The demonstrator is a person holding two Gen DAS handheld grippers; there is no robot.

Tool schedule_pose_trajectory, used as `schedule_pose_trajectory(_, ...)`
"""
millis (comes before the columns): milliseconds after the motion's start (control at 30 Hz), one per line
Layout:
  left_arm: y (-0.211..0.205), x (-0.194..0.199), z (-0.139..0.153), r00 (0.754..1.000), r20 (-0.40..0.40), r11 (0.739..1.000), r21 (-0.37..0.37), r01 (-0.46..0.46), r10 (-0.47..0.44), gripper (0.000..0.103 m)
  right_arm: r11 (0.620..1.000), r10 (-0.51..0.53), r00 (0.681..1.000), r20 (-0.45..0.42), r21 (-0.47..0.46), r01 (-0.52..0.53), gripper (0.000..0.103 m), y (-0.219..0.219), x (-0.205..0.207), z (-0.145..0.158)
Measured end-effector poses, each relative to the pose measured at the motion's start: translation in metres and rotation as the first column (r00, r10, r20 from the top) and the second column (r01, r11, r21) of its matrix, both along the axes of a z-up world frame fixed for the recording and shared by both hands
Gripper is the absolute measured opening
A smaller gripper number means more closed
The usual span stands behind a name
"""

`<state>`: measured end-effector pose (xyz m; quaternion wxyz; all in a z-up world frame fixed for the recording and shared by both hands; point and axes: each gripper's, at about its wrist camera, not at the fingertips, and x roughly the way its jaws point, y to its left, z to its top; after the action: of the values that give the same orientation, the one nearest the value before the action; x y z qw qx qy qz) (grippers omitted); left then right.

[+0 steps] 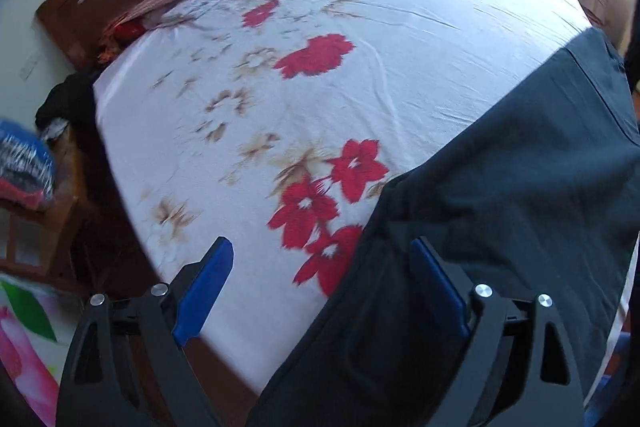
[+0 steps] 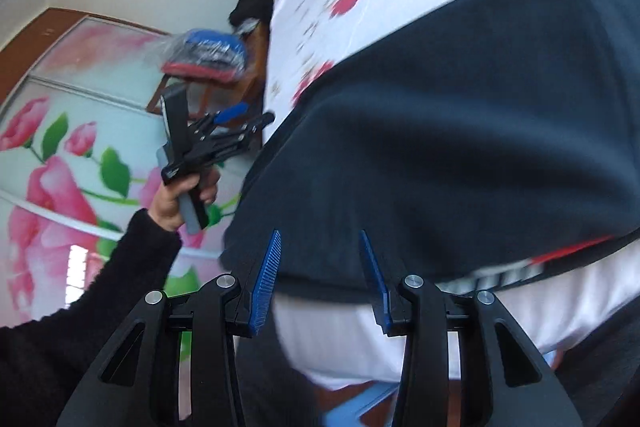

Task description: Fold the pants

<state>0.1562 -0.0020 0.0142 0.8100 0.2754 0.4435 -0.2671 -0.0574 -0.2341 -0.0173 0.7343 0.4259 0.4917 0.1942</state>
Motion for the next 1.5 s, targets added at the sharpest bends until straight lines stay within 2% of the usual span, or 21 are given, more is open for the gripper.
schedule_pose_trajectory(67,0.039,-0.013,0.017,0.99,-0.077,0.988,-0.094,-0.122,0.115,0.091,0.994,0.049,0.997,-0.062,0.106,-0.042,0.04,0.028,0.001,-0.02)
schedule_pose_trajectory(167,0.107,-0.053,0.036,0.948,-0.174,0.916,-0.26,-0.304,0.265,0.098,0.978,0.054,0.985,-0.162,0.206,-0.02,0.04,0.053,0.002,-0.051)
schedule_pose_trajectory(267,0.172,-0.102,0.037,0.875,-0.304,0.782,-0.403,-0.476,0.376,0.099,0.97,0.057,0.979,-0.194,0.243,-0.009,0.04,0.069,0.004,-0.064)
schedule_pose_trajectory(333,0.207,-0.135,0.031,0.819,-0.39,0.664,-0.482,-0.571,0.421,0.099,0.969,0.028,0.979,-0.202,0.244,0.023,0.04,0.073,0.009,-0.066)
schedule_pose_trajectory(400,0.223,-0.16,0.02,0.782,-0.433,0.594,-0.509,-0.622,0.448,0.101,0.972,-0.004,0.98,-0.199,0.231,0.051,0.04,0.075,0.013,-0.068)
schedule_pose_trajectory(467,0.231,-0.181,0.008,0.744,-0.464,0.546,-0.505,-0.668,0.481,0.101,0.97,-0.018,0.971,-0.237,0.232,0.074,0.04,0.079,0.017,-0.073)
schedule_pose_trajectory(567,0.227,-0.193,-0.012,0.708,-0.483,0.513,-0.488,-0.706,0.515,0.101,0.954,-0.067,0.957,-0.284,0.262,0.145,0.048,0.077,0.016,-0.081)
schedule_pose_trajectory(667,0.218,-0.193,-0.032,0.676,-0.509,0.493,-0.463,-0.736,0.533,0.101,0.944,-0.12,0.949,-0.29,0.262,0.199,0.047,0.079,0.013,-0.081)
schedule_pose_trajectory(700,0.215,-0.19,-0.039,0.667,-0.52,0.475,-0.468,-0.745,0.533,0.101,0.956,-0.121,0.955,-0.271,0.227,0.186,0.026,0.079,0.014,-0.076)
schedule_pose_trajectory(733,0.213,-0.187,-0.043,0.652,-0.525,0.459,-0.464,-0.758,0.547,0.101,0.975,-0.096,0.966,-0.238,0.172,0.139,0.013,0.083,0.015,-0.069)
schedule_pose_trajectory(900,0.201,-0.166,-0.057,0.624,-0.512,0.382,-0.504,-0.775,0.59,0.1,0.992,-0.019,0.987,-0.158,0.122,0.039,0.004,0.092,0.007,-0.045)
schedule_pose_trajectory(967,0.199,-0.158,-0.058,0.609,-0.484,0.356,-0.517,-0.779,0.629,0.098,0.992,0.021,0.982,-0.188,0.129,0.003,0.004,0.1,0.006,-0.056)
schedule_pose_trajectory(1033,0.197,-0.151,-0.057,0.616,-0.462,0.343,-0.546,-0.764,0.638,0.098,0.997,0.033,0.983,-0.182,0.068,-0.021,0.004,0.108,0.009,-0.067)
schedule_pose_trajectory(1067,0.199,-0.149,-0.057,0.601,-0.448,0.333,-0.543,-0.771,0.661,0.098,0.998,0.05,0.982,-0.18,0.034,-0.045,0.004,0.11,0.009,-0.07)
schedule_pose_trajectory(1167,0.207,-0.143,-0.056,0.557,-0.442,0.314,-0.51,-0.801,0.703,0.093,0.987,0.135,0.965,-0.226,0.114,-0.112,0.004,0.108,0.003,-0.065)
schedule_pose_trajectory(1200,0.209,-0.145,-0.05,0.541,-0.403,0.317,-0.501,-0.805,0.738,0.093,0.989,0.132,0.973,-0.189,0.093,-0.116,0.004,0.1,-0.001,-0.053)
schedule_pose_trajectory(1300,0.213,-0.155,-0.023,0.552,-0.315,0.329,-0.545,-0.771,0.772,0.093,1.0,-0.019,0.998,-0.053,-0.004,0.019,0.004,0.039,-0.008,-0.015)
schedule_pose_trajectory(1333,0.211,-0.157,-0.014,0.567,-0.299,0.335,-0.566,-0.753,0.767,0.093,0.994,-0.103,0.995,-0.007,-0.031,0.103,0.004,0.008,-0.01,-0.007)
schedule_pose_trajectory(1367,0.205,-0.158,-0.004,0.6,-0.283,0.358,-0.589,-0.724,0.748,0.094,0.98,-0.193,0.981,0.022,-0.048,0.194,0.004,-0.022,-0.014,-0.004)
schedule_pose_trajectory(1433,0.179,-0.161,0.015,0.674,-0.248,0.427,-0.612,-0.665,0.696,0.095,0.94,-0.333,0.943,0.017,-0.073,0.334,0.004,-0.073,-0.024,-0.012)
schedule_pose_trajectory(1500,0.148,-0.163,0.028,0.752,-0.228,0.499,-0.625,-0.6,0.619,0.097,0.924,-0.378,0.924,-0.064,-0.079,0.373,0.004,-0.102,-0.032,-0.041)
